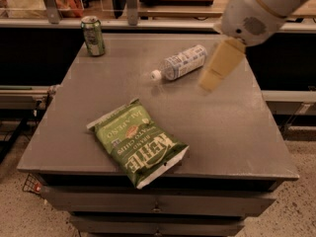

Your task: Pick green can

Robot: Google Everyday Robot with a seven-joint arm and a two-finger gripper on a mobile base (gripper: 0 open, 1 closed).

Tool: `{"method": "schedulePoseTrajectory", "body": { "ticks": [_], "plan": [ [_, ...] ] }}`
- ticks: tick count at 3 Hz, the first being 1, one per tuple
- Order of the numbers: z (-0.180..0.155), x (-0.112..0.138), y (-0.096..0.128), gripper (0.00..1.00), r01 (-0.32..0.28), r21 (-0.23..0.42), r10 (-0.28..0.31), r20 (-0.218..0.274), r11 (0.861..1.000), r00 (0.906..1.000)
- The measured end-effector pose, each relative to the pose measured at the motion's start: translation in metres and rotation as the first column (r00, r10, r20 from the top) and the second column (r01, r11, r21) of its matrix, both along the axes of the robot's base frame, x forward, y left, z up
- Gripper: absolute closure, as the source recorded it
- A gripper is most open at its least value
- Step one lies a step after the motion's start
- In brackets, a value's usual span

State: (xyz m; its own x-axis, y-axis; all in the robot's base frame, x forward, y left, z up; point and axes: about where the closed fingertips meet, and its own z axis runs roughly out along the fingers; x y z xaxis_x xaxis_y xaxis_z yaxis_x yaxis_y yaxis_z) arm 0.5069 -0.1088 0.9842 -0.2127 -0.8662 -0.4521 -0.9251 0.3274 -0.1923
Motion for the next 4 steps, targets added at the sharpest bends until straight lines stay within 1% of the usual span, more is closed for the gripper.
{"method": "schedulePoseTrajectory", "body": {
  "ticks": [1, 2, 3, 4],
  "plan": [
    [0.027, 0.051, 0.093, 0.0, 0.031, 0.205, -0.039, 0.035, 0.978, 0.9986],
    [0.027, 0.051, 0.093, 0.0, 0.031, 0.205, -0.039, 0.035, 0.978, 0.9986],
    [0.008, 0.078, 0.118, 0.0, 0.056, 0.306, -0.067, 0.027, 0.95, 0.9974],
    [-0.024, 0.127, 0.165, 0.0, 0.075, 0.433, -0.082, -0.002, 0.898, 0.9966]
  ]
}}
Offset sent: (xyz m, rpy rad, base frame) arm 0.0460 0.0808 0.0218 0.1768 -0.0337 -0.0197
